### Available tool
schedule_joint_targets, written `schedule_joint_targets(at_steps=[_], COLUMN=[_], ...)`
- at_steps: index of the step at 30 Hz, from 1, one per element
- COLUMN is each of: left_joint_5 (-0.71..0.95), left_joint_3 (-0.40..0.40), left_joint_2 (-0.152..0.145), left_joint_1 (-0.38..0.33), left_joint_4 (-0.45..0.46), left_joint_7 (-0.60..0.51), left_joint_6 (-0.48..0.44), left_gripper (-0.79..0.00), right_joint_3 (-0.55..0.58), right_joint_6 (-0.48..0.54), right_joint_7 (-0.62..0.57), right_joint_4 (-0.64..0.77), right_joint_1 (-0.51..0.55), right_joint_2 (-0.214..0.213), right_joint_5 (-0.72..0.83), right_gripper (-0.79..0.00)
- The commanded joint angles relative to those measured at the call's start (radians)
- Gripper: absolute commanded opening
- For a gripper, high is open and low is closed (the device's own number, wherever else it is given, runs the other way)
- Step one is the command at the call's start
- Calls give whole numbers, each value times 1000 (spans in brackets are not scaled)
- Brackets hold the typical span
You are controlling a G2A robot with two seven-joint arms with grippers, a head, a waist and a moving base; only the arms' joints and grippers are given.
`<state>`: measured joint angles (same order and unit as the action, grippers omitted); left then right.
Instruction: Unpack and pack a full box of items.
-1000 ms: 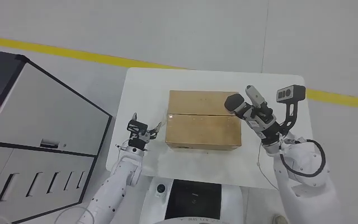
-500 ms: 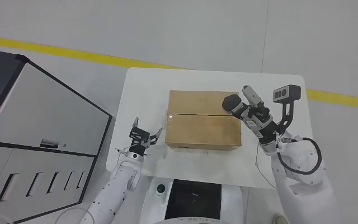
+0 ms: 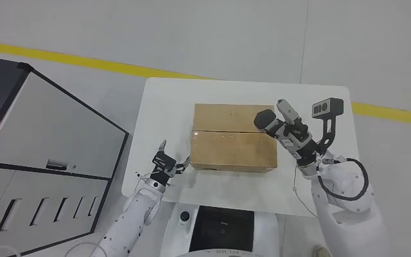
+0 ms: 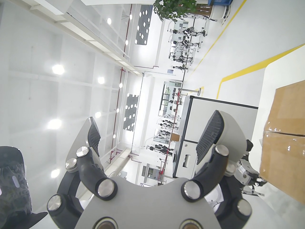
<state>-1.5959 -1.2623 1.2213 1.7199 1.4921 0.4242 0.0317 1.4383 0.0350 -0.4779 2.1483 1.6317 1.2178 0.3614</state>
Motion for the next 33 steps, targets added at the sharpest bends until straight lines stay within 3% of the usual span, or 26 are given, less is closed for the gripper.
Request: schedule_joint_targets(at_steps=[1, 8, 9, 10, 12, 16, 18, 19, 25, 28, 32, 33], left_joint_5=[41, 72, 80, 88, 102, 134, 146, 146, 125, 111, 104, 102], left_joint_3=[4, 30, 31, 31, 28, 21, 17, 17, 17, 17, 17, 17], left_joint_2=[6, 18, 20, 21, 24, 28, 30, 30, 31, 31, 31, 31], left_joint_1=[-10, -32, -34, -35, -37, -39, -37, -37, -31, -28, -25, -25], left_joint_4=[9, 1, 0, -1, -3, -6, -4, -4, -12, -15, -17, -17], left_joint_7=[-27, -58, -59, -61, -63, -52, -41, -39, -16, -3, 2, 2], left_joint_6=[29, 76, 84, 94, 106, 130, 136, 136, 130, 122, 117, 116], left_gripper=[0, 0, -31, -182, -413, -533, -705, -730, -686, -603, -625, -683], right_joint_3=[-3, -6, -6, -6, -6, -6, -7, -7, -19, -19, -15, -14], right_joint_6=[0, -3, -5, -6, -7, -8, -6, -6, -7, -7, -3, -4], right_joint_7=[2, 6, 6, 6, 9, 7, 4, 3, 5, 7, 7, 9], right_joint_4=[-1, -1, 0, 0, 1, -3, -7, -9, -11, -13, -11, -11], right_joint_1=[0, -2, -1, -1, 0, -1, -4, -6, -15, -16, -11, -9], right_joint_2=[0, -1, -1, -2, -2, -3, -3, -3, -3, -4, -5, -5], right_joint_5=[0, -2, -3, -4, -5, -2, 0, 1, 2, 2, 3, 5], right_gripper=[0, 0, 0, 0, 0, 0, 0, 0, 0, 0, 0, 0])
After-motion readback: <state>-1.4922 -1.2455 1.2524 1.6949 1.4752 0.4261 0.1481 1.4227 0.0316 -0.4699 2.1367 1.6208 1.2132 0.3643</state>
